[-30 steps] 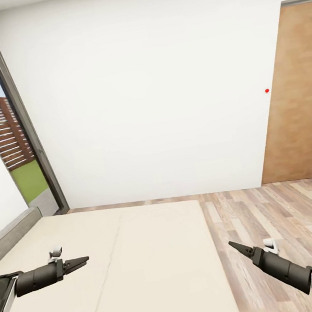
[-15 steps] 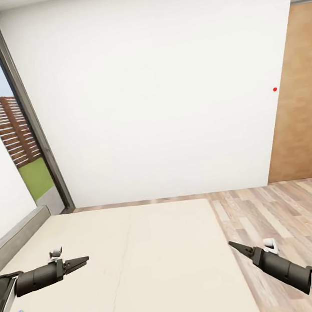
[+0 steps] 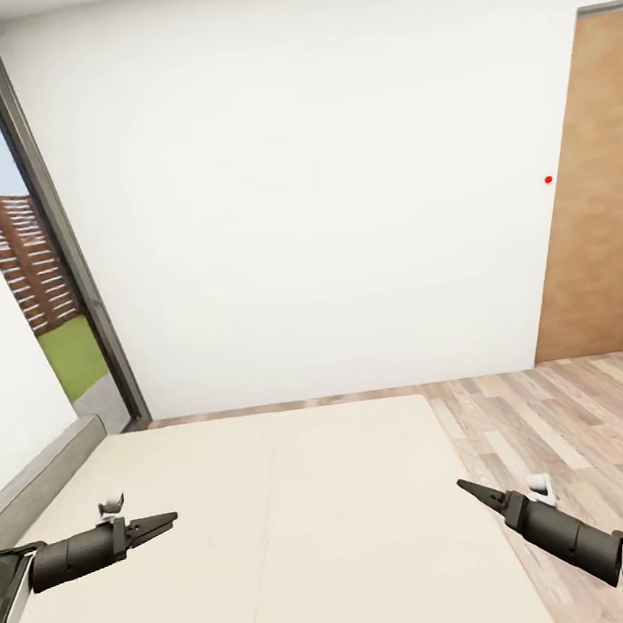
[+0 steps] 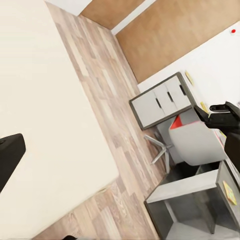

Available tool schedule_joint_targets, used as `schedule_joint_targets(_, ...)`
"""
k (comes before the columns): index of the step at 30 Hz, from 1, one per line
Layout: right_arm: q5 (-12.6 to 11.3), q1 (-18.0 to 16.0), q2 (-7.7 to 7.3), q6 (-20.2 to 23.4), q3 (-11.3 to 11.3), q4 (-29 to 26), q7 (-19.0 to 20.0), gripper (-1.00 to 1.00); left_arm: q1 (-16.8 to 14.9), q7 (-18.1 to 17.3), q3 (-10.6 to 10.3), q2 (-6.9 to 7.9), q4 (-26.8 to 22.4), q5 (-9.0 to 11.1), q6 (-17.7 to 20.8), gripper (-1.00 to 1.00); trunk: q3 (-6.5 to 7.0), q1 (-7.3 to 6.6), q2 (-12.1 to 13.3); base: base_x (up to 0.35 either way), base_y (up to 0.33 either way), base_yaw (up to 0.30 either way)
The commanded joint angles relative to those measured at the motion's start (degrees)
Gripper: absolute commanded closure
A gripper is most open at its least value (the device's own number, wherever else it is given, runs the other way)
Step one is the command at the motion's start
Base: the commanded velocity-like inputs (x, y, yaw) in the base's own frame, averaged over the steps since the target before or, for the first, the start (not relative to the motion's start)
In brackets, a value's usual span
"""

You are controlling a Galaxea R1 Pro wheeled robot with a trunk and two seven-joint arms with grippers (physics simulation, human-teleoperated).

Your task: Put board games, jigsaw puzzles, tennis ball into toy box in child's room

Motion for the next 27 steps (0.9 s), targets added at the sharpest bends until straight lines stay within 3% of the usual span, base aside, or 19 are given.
schedule_joint_targets(1, -0.2, 0.0, 0.02, 0.4, -0.1, 0.0, 0.1, -1.0, 0.0, -0.2, 0.1, 0.0, 0.0, -0.1, 0.6, -1.0, -0.01, 0.02, 0.0, 0.0, 0.285, -0.061)
schedule_joint_targets(8, -0.2, 0.0, -0.01, 0.3, -0.1, 0.0, 0.1, -1.0, 0.0, -0.2, 0.1, 0.05, 0.0, -0.1, 0.5, -1.0, 0.04, 0.02, 0.0, 0.06, 0.277, -0.023)
schedule_joint_targets(18, -0.2, 0.0, 0.02, 0.3, -0.1, 0.0, 0.1, -1.0, 0.0, -0.3, 0.1, 0.09, 0.0, -0.1, 0.6, -1.0, 0.05, 0.02, 0.0, 0.027, 0.095, -0.002)
schedule_joint_targets(27, -0.2, 0.0, -0.02, 0.3, -0.1, 0.0, 0.1, -1.0, 0.0, -0.3, 0.1, 0.09, 0.0, -0.1, 0.5, -1.0, 0.05, 0.02, 0.0, 0.002, 0.215, 0.0)
